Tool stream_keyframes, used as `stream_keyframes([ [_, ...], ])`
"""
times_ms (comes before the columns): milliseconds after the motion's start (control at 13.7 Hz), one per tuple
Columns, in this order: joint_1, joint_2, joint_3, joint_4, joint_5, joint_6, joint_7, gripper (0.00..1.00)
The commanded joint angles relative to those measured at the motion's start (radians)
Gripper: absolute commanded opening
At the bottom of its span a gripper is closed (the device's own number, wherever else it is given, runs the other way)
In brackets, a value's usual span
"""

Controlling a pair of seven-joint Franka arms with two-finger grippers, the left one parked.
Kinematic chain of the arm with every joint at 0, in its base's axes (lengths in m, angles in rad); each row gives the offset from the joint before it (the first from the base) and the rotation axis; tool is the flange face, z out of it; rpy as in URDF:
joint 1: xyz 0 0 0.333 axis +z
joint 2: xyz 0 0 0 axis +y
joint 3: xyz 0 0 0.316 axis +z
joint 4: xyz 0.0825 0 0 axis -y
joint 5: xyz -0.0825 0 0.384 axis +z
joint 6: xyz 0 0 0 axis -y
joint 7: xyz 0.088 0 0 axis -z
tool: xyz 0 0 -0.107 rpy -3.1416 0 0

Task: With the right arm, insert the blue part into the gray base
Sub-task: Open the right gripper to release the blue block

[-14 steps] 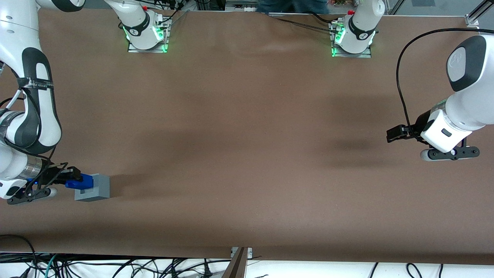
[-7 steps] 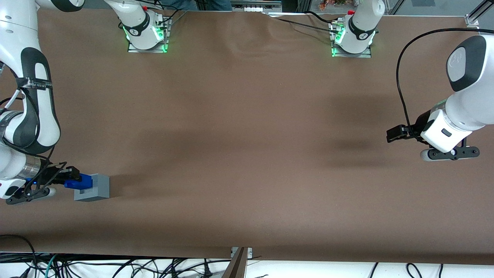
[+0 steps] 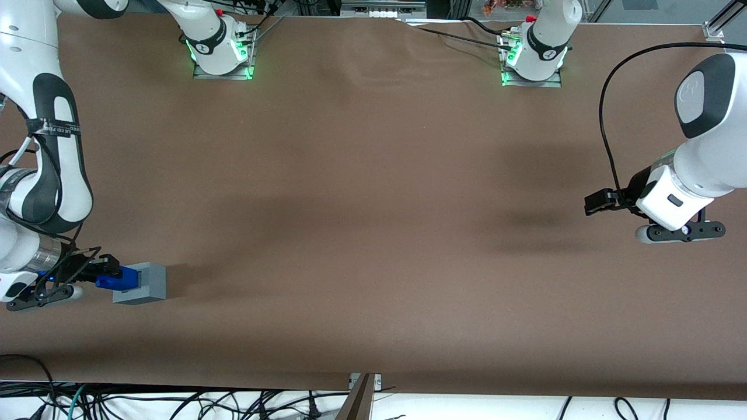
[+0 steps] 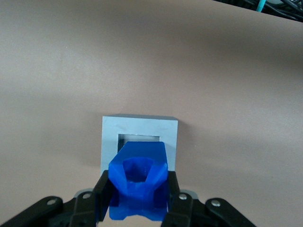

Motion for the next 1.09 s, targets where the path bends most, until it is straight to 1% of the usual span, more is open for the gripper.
stream_keyframes([
  [0,0.005,0.053,0.013,0.016,0.006,0.025,0.042,0.32],
  [656,0.009,0.05,0.013,0.0,0.003,0.006,0.044,0.33],
  [729,0.008,0.05,0.013,0.0,-0.002,0.008,0.045,0.47],
  [802,0.009,0.048,0.013,0.005,0.0,0.006,0.049,0.96],
  [874,0.009,0.042,0.014,0.009,-0.003,0.006,0.042,1.0],
  [1020,0.011,0.028,0.016,0.04,-0.006,0.005,0.039,1.0],
])
